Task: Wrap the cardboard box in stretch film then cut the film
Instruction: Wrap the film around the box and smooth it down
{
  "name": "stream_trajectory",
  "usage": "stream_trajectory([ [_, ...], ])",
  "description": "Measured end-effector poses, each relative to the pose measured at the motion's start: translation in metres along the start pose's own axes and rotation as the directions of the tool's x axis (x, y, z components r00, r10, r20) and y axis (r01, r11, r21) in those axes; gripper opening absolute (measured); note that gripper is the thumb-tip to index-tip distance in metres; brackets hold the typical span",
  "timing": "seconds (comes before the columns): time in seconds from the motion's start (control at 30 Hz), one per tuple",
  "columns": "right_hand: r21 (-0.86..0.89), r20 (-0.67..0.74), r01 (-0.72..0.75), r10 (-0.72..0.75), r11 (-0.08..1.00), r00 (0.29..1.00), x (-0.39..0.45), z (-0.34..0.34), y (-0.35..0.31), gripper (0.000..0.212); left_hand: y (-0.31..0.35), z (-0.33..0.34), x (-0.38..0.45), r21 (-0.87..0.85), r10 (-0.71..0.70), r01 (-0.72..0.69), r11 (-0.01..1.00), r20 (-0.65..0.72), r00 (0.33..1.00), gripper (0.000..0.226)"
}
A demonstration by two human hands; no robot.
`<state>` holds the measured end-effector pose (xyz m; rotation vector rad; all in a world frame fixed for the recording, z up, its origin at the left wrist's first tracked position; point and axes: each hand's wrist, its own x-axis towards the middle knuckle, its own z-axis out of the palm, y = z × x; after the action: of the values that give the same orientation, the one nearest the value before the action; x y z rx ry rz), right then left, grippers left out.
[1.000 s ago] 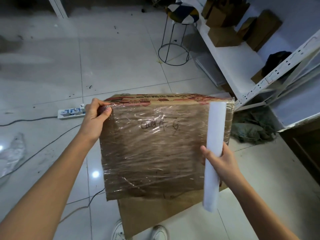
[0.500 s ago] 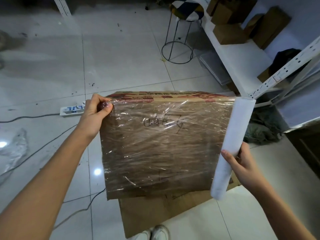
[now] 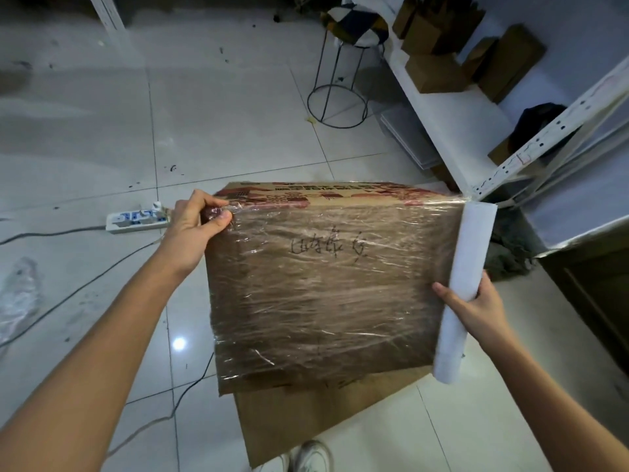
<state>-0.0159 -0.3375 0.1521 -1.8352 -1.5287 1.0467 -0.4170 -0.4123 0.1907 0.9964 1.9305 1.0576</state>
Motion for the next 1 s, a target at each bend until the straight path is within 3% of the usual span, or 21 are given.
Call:
stream_trajectory([
  [0.07,-0.026,0.027,0.013,-0.012,1.000,1.000,0.000,-0.003,-0.002,0.049,0.006,0.000,-0.002,0.063,-0.019,0.019,0.998,0.006,1.000,0.003],
  [0.13,-0.067,0.029,0.023,-0.021,0.998,0.999,-0.001,-0.005,-0.005,0.052,0.002,0.007,-0.005,0.447,0.060,-0.008,0.894,-0.103,0.993,0.025],
  [0.2,-0.097,0.017,0.024,-0.023,0.995,1.000,-0.002,-0.006,-0.007,0.056,-0.002,0.023,-0.017,0.743,0.368,-0.096,0.662,-0.211,0.906,0.044],
  [0.27,-0.107,0.010,0.030,-0.029,0.994,1.000,-0.003,-0.005,-0.010,0.056,-0.006,0.052,-0.028,0.817,0.632,-0.317,0.481,-0.073,0.771,0.053],
  [0.33,-0.103,0.010,0.036,-0.035,0.994,0.999,-0.002,-0.005,-0.008,0.055,-0.017,0.091,-0.034,0.834,0.720,-0.470,0.289,0.134,0.681,0.061],
  [0.4,-0.116,0.019,0.033,-0.031,0.993,0.999,-0.001,-0.006,-0.004,0.056,-0.031,0.118,-0.032,0.847,0.722,-0.496,0.190,0.222,0.656,0.063],
  [0.5,-0.114,0.050,0.037,-0.032,0.993,0.998,0.002,-0.008,-0.002,0.052,-0.037,0.121,-0.024,0.854,0.743,-0.472,0.217,0.169,0.647,0.059],
  [0.57,-0.107,0.052,0.054,-0.049,0.993,0.997,0.004,-0.008,-0.002,0.050,-0.031,0.122,-0.023,0.823,0.799,-0.533,0.198,0.179,0.573,0.062],
  [0.67,-0.099,0.052,0.073,-0.069,0.992,0.996,0.007,-0.007,-0.002,0.048,-0.036,0.145,-0.031,0.736,0.822,-0.677,0.006,0.382,0.423,0.062],
  [0.77,-0.079,0.092,0.072,-0.065,0.994,0.994,0.012,-0.009,-0.005,0.048,-0.045,0.162,-0.022,0.736,0.773,-0.673,-0.073,0.468,0.429,0.062],
  [0.87,-0.082,0.119,0.100,-0.090,0.992,0.989,0.022,-0.012,-0.009,0.046,-0.040,0.162,-0.017,0.754,0.801,-0.656,-0.033,0.412,0.434,0.061],
  [0.93,-0.084,0.126,0.114,-0.102,0.990,0.987,0.028,-0.011,-0.012,0.045,-0.035,0.171,-0.026,0.700,0.815,-0.713,-0.041,0.437,0.382,0.063],
  [1.0,-0.086,0.120,0.124,-0.113,0.989,0.986,0.032,-0.011,-0.014,0.046,-0.038,0.192,-0.043,0.612,0.777,-0.782,-0.119,0.548,0.310,0.063],
])
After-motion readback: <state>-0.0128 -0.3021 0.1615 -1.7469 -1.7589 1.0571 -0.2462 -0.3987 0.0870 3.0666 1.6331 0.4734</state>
